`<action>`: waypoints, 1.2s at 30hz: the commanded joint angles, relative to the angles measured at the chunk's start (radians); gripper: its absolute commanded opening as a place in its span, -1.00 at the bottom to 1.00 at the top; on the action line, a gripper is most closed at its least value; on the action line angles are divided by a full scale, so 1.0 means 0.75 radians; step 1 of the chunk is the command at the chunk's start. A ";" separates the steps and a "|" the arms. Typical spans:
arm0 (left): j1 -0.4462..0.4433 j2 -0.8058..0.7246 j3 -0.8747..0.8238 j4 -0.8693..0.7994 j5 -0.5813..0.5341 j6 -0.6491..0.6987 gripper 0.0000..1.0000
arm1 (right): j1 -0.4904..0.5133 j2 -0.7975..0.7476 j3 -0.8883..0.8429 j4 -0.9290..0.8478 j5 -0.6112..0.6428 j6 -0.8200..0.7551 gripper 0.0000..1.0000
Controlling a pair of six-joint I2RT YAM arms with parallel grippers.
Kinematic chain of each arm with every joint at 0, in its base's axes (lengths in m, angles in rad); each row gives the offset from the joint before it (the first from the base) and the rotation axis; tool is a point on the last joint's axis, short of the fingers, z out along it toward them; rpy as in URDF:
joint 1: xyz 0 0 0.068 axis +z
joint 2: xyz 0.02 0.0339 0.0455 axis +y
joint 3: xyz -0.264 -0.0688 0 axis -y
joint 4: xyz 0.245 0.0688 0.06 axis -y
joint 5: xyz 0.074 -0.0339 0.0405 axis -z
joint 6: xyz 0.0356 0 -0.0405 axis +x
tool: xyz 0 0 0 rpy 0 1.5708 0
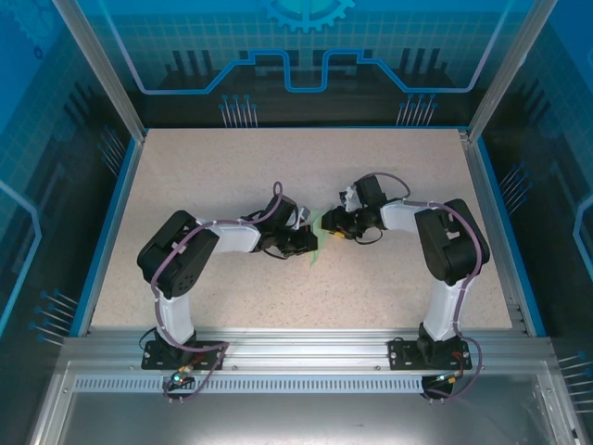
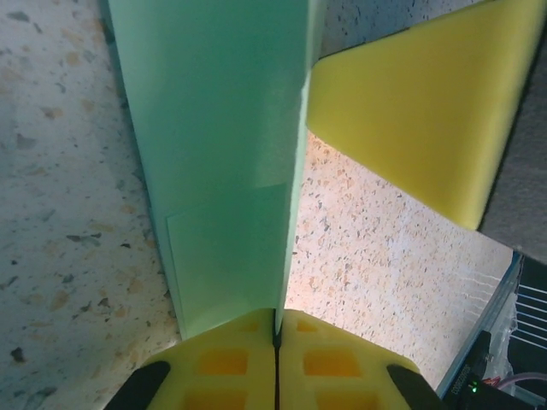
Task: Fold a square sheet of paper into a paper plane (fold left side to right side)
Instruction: Fold the wing for the fifth time at the center of the table.
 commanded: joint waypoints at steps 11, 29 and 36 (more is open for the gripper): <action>0.013 -0.025 -0.001 0.006 0.032 -0.010 -0.43 | 0.040 0.096 0.046 -0.095 0.053 0.019 -0.12; 0.166 -0.119 0.121 -0.191 0.073 0.103 -0.02 | 0.039 0.092 0.041 -0.088 0.045 0.015 -0.12; 0.166 0.015 0.255 -0.244 0.106 0.150 -0.03 | 0.041 0.088 0.042 -0.094 0.048 0.011 -0.12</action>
